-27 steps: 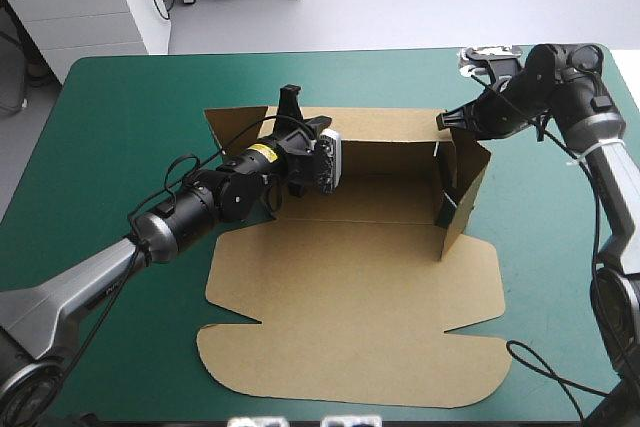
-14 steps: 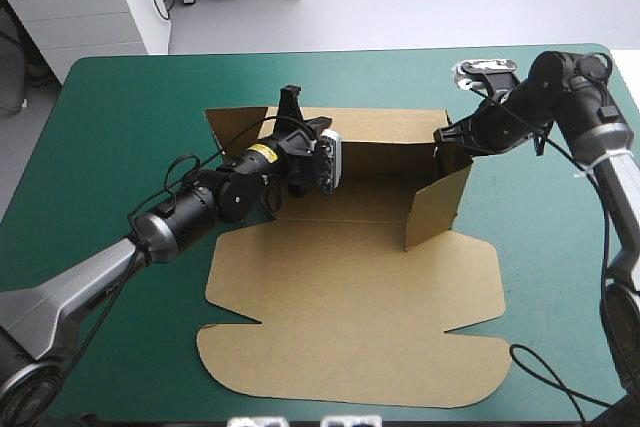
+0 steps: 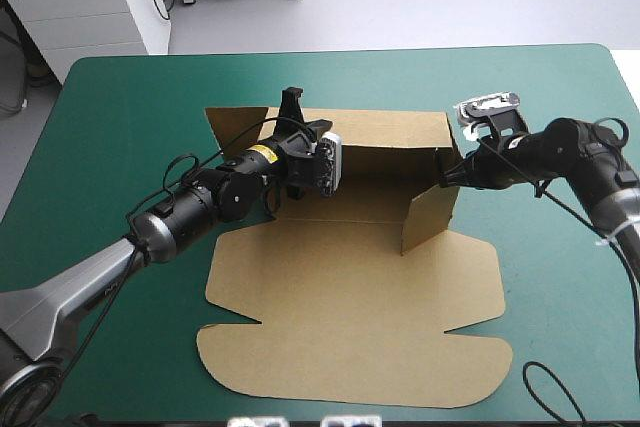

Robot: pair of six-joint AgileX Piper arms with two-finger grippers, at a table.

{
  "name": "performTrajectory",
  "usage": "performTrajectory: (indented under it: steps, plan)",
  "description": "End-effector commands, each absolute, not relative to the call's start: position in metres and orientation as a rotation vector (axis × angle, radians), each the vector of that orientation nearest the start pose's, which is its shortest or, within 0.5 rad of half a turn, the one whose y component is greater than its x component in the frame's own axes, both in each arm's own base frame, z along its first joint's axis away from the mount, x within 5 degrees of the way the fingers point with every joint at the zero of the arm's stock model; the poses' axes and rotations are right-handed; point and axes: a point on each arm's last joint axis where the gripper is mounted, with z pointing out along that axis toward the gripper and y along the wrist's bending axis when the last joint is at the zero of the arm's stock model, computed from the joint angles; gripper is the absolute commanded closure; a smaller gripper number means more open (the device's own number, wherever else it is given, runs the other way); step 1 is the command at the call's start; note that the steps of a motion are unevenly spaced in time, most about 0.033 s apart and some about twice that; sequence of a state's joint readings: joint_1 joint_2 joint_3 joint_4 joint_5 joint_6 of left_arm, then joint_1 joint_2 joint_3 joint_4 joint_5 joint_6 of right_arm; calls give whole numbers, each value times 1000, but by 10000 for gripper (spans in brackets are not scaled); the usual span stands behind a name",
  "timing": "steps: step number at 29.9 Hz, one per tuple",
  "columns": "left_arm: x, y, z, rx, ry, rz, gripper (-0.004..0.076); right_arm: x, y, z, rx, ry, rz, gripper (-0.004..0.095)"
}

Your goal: Fold the box

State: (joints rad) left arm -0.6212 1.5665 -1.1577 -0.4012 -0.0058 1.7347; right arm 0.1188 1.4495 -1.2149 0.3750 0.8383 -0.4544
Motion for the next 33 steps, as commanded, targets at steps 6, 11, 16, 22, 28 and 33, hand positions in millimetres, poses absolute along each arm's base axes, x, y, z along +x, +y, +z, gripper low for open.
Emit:
performTrajectory:
  steps: [6,11,16,22,28,33]
  plan:
    - [292,-212,336,1614,1043,470,731,272,55,332,-541,2160,233,926]
    - [292,-212,335,1624,1045,463,731,260,56,323,-618,2169,237,840]
    - [292,-212,335,1624,1045,463,731,252,57,322,-671,2167,243,506]
    - [291,-212,335,1626,1046,462,731,247,62,326,-735,2122,298,377]
    - [291,-212,333,1614,1085,420,731,261,73,317,-747,2076,425,256]
    - [290,-212,332,1618,1103,396,731,276,83,304,-739,2062,404,240]
